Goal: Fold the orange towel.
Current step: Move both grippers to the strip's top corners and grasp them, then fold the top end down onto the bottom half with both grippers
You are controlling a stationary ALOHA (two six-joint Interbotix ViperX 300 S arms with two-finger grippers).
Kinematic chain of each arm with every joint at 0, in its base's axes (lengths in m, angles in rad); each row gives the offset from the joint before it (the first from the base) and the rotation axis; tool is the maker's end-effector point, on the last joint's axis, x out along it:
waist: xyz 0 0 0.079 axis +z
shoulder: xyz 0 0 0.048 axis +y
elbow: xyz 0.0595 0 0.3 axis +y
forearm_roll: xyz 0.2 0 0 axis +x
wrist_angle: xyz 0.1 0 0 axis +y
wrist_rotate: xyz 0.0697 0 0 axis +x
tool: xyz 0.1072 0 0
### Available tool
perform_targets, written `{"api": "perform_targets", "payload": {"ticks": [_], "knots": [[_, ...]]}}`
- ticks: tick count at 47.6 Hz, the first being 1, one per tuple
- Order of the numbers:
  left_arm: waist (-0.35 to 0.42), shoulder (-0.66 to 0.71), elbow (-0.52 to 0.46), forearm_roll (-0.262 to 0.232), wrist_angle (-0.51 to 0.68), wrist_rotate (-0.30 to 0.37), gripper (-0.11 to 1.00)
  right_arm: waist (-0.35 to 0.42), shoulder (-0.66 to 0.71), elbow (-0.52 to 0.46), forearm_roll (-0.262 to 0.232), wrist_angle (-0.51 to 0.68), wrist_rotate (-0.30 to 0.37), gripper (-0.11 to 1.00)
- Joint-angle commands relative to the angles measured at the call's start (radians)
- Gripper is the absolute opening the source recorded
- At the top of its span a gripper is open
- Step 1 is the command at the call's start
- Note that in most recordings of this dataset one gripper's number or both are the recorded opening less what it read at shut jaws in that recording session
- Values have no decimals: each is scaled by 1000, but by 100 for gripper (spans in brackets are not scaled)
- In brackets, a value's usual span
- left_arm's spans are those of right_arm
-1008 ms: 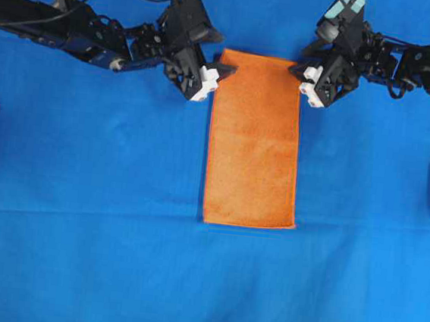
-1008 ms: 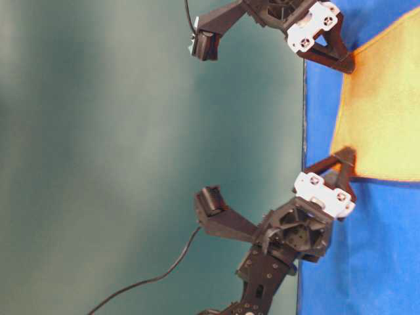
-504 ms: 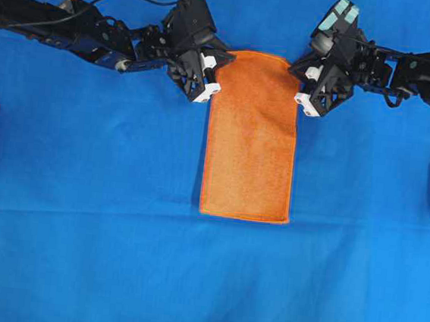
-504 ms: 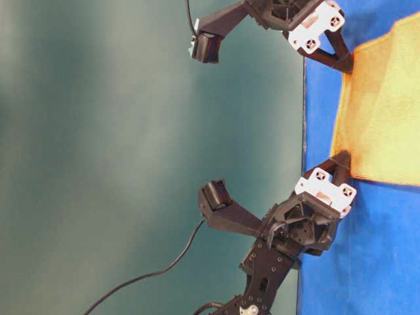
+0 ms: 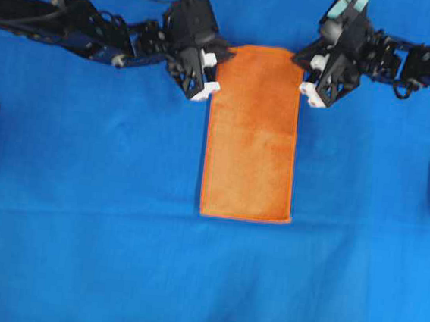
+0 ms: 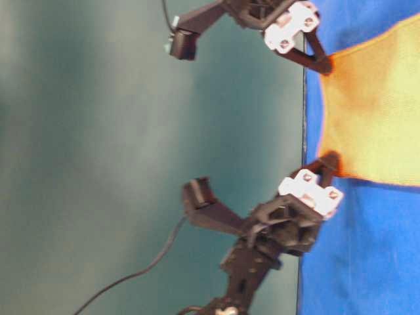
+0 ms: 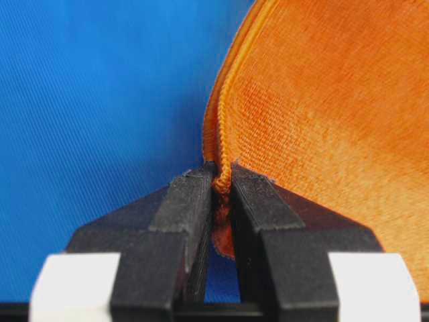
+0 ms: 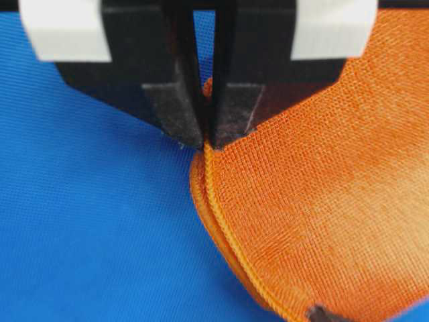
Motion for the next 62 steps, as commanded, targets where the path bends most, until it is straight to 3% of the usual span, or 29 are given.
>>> {"api": "perform_targets", "payload": {"ticks": [1,14,24,42,54,62], "knots": [[0,-64,-8,2,3,11,7,-3,-66,-15,-2,17,-2,4],[-11,-89,0,2,57,17,6,2,-120,-3,-2,32,2,4],[-51,-138,28,0,66,21,7,60,-173,37,5,32,18,4],[-202,-242,80,2,184,9,6,273,-298,138,87,43,25,4],[-333,-233,75,0,230,6,6,422,-290,144,143,87,23,4],[-388,-216,74,-2,232,-8,6,471,-262,138,164,110,23,4]]}}
